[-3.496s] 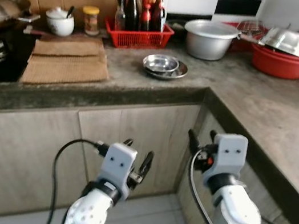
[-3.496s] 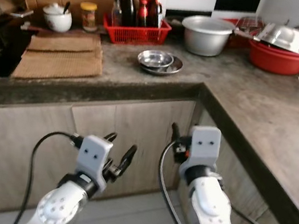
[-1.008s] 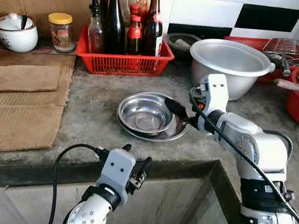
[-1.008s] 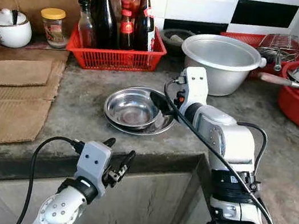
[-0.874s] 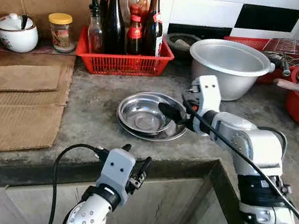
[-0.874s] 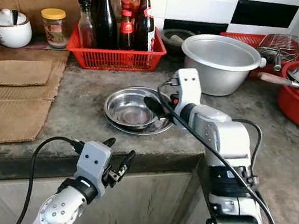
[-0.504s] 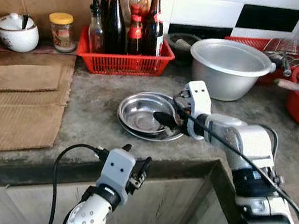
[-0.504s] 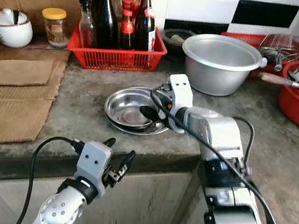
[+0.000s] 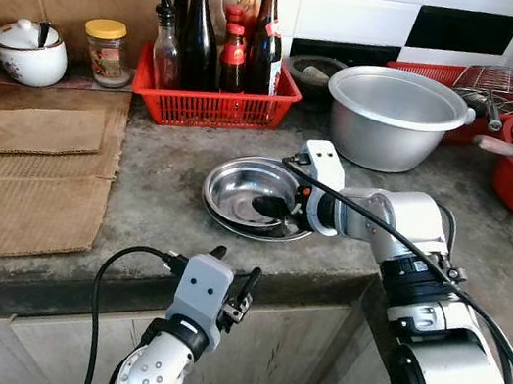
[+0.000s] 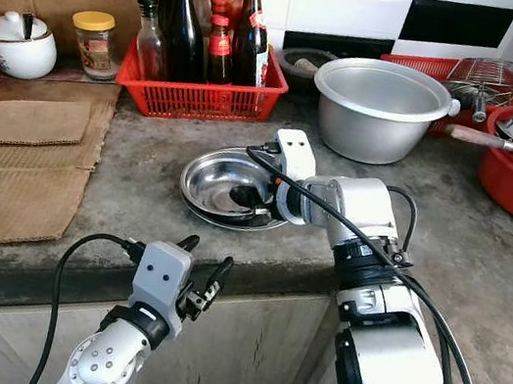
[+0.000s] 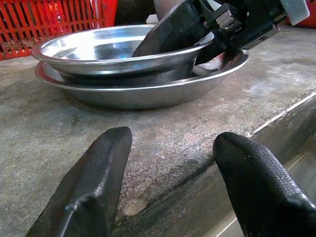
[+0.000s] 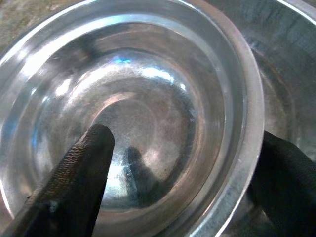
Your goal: Kitchen organization
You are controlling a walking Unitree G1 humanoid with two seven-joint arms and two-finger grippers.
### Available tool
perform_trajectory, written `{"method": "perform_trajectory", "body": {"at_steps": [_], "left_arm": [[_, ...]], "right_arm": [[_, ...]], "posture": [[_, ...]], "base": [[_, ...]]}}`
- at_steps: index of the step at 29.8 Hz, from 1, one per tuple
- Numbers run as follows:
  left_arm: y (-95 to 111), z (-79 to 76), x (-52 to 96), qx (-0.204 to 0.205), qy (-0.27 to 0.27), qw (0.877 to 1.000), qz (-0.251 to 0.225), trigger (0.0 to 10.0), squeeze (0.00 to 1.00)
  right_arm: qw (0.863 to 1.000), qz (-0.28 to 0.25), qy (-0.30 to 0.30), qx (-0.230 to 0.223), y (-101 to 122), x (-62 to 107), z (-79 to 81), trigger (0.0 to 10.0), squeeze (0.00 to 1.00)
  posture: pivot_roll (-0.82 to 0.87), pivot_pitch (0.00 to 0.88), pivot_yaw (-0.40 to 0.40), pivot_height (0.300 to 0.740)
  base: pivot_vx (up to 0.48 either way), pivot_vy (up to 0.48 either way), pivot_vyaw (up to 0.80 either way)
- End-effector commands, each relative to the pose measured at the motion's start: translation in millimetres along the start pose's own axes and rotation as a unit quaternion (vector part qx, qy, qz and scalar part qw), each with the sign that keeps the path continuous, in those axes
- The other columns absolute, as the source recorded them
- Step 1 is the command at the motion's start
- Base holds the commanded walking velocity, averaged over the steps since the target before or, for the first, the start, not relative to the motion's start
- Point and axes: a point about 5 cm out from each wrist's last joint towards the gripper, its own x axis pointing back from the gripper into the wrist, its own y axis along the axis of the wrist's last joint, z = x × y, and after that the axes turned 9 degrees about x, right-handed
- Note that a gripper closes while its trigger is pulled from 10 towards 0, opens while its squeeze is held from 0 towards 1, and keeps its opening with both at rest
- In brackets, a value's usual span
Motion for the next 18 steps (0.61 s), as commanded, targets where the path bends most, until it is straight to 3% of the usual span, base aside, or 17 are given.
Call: {"method": "perform_trajectory", "body": {"at_steps": [1, 9, 18], "left_arm": [[-4, 1.0, 1.2, -0.003, 0.008, 1.000, 0.012, 10.0, 0.00], [-4, 1.8, 0.7, -0.002, 0.010, 1.000, 0.012, 10.0, 0.00], [-4, 2.5, 0.1, -0.004, 0.010, 1.000, 0.011, 10.0, 0.00]], "right_arm": [[1.000, 0.011, -0.011, -0.009, 0, -2.3, -2.6, 0.0, 0.00], [0.994, -0.009, -0.065, -0.088, 1, -3.0, -20.9, 0.0, 0.00], [0.987, -0.029, -0.072, -0.141, 4, -5.2, -22.9, 0.0, 0.00]], "posture": [[0.13, 0.030, -0.058, 0.740], [0.12, 0.032, -0.054, 0.740], [0.13, 0.031, -0.050, 0.740]], "base": [[0.000, 0.000, 0.00], [0.000, 0.000, 0.00], [0.000, 0.000, 0.00]]}}
